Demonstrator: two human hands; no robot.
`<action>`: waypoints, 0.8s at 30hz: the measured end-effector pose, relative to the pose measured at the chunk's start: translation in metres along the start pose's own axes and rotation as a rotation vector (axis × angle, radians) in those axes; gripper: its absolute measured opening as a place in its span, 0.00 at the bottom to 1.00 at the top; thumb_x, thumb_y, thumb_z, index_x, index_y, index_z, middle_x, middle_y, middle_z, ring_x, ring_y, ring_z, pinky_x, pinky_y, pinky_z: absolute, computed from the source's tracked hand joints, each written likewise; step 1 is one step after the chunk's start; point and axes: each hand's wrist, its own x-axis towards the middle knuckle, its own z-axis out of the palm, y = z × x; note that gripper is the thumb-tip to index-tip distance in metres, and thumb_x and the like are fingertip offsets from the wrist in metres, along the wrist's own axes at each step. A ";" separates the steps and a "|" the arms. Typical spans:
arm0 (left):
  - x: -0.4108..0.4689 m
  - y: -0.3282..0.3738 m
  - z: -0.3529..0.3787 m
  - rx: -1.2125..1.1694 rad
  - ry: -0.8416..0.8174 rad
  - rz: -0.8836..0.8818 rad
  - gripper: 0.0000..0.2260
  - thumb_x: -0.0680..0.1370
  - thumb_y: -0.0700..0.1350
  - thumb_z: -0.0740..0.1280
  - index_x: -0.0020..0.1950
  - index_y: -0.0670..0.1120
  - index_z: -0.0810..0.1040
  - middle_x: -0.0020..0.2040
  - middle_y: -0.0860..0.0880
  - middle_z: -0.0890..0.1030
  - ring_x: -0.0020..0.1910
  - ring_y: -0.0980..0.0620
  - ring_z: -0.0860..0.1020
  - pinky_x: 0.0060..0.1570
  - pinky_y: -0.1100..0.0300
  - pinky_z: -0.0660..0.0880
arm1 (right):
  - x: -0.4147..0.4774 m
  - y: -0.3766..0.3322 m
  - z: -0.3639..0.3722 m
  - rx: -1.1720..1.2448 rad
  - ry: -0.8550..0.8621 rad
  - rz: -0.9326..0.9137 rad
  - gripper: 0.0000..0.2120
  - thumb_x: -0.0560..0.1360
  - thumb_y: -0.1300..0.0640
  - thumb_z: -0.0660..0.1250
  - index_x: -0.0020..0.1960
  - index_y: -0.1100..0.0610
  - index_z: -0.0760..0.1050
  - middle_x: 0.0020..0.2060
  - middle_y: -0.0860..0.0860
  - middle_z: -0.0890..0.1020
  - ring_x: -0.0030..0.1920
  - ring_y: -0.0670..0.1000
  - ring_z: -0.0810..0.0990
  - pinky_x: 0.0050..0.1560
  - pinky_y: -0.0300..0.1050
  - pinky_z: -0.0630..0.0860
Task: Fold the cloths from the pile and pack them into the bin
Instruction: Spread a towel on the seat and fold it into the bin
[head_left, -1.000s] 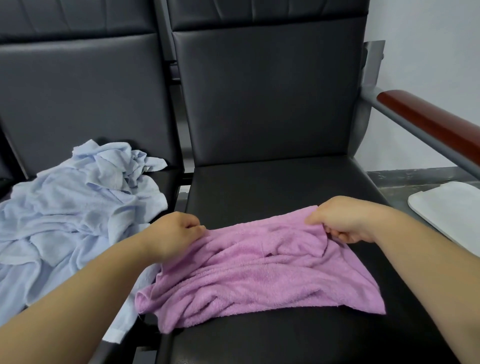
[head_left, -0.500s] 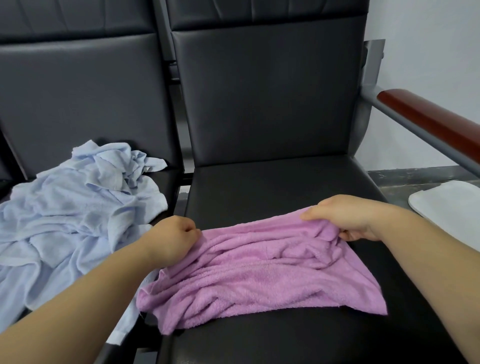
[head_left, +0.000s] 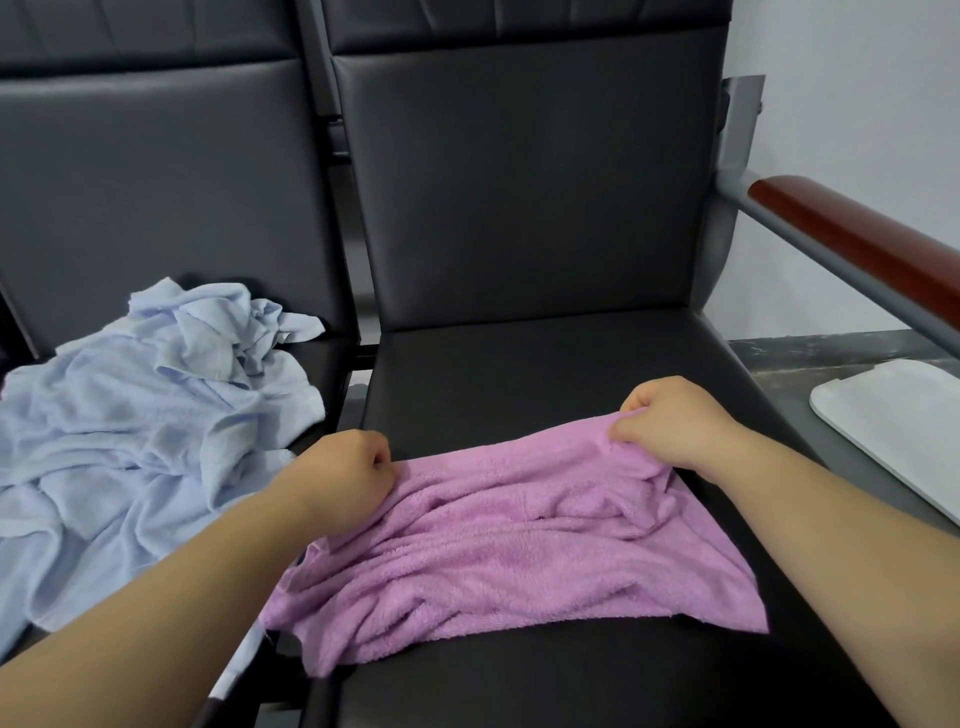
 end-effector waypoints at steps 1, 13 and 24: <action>0.000 0.000 0.000 0.003 -0.006 0.001 0.12 0.79 0.50 0.64 0.36 0.50 0.74 0.37 0.51 0.78 0.39 0.52 0.76 0.39 0.56 0.71 | 0.001 0.000 0.001 -0.009 0.007 0.008 0.03 0.74 0.58 0.72 0.45 0.57 0.84 0.44 0.54 0.85 0.48 0.56 0.83 0.50 0.52 0.81; 0.002 -0.001 0.001 0.008 -0.020 -0.006 0.10 0.78 0.52 0.65 0.40 0.49 0.73 0.37 0.51 0.78 0.39 0.50 0.75 0.39 0.56 0.70 | 0.010 0.003 0.007 -0.092 0.025 0.045 0.06 0.76 0.59 0.69 0.43 0.50 0.81 0.45 0.50 0.84 0.47 0.53 0.82 0.48 0.50 0.82; 0.002 -0.001 -0.007 0.056 -0.071 0.033 0.08 0.78 0.48 0.64 0.40 0.50 0.68 0.40 0.51 0.75 0.38 0.51 0.73 0.36 0.57 0.67 | 0.008 -0.004 0.009 -0.236 -0.054 0.041 0.08 0.75 0.55 0.67 0.48 0.60 0.78 0.42 0.56 0.82 0.37 0.53 0.76 0.37 0.48 0.72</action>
